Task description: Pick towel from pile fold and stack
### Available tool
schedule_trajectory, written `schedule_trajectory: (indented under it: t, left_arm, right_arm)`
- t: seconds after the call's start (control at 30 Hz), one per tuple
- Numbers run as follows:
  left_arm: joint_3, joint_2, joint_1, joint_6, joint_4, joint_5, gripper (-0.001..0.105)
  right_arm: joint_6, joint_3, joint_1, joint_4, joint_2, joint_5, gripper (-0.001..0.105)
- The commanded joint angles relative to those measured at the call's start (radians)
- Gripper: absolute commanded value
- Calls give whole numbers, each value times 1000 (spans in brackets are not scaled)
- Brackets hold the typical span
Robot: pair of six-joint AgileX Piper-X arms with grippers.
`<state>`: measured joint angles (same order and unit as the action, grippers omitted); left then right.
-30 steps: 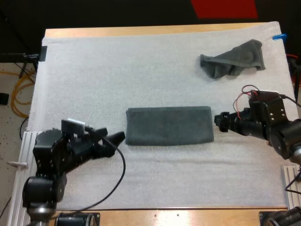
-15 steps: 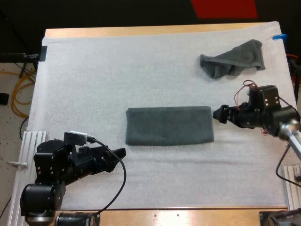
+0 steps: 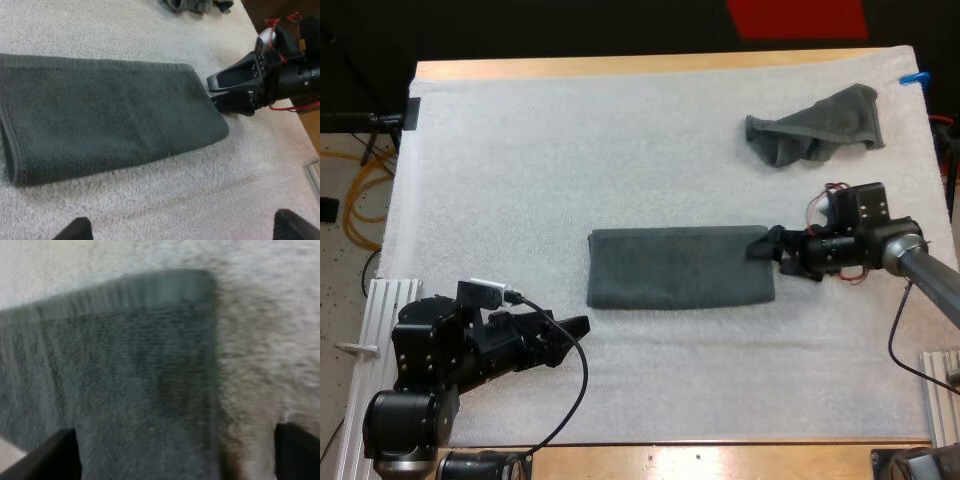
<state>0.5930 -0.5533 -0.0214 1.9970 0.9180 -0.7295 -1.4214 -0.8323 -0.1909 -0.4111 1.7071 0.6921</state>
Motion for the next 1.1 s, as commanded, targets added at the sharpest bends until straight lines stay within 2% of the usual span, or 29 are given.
schedule_trajectory:
  t: [0.0,0.13,0.2,0.27,0.37,0.43,0.47,0.57,0.67,0.87,0.93,1.0,1.07]
  left_arm:
    - [6,3,1,-4,-3,-7,69]
    - [6,3,1,-4,-3,-7,69]
    - [6,3,1,-4,-3,-7,69]
    - [6,3,1,-4,-3,-7,69]
    - [6,3,1,-4,-3,-7,69]
    - [6,3,1,-4,-3,-7,69]
    - [6,3,1,-4,-3,-7,69]
    - [6,3,1,-4,-3,-7,69]
    - [6,3,1,-4,-3,-7,69]
    - [6,3,1,-4,-3,-7,69]
    - [6,3,1,-4,-3,-7,69]
    - [6,3,1,-4,-3,-7,69]
    - [6,3,1,-4,-3,-7,69]
  right_arm:
    - [-3,8,-28,-8,33,11,78]
    - [13,8,-86,2,66,53,78]
    - [29,7,-102,2,80,40,77]
    - [51,6,-105,3,83,8,70]
    - [57,6,-103,4,83,-35,36]
    - [54,6,-103,4,83,-48,6]
    - [52,6,-103,4,83,-55,1]
    - [39,4,-103,-1,75,-82,1]
    - [-11,-5,-103,-60,34,-193,1]
    - [-186,-60,-103,-274,-95,-608,1]
    - [-245,-84,-103,-340,-140,-795,1]
    - [-280,-100,-103,-370,-168,-900,1]
    - [-293,-112,-103,-381,-184,-920,1]
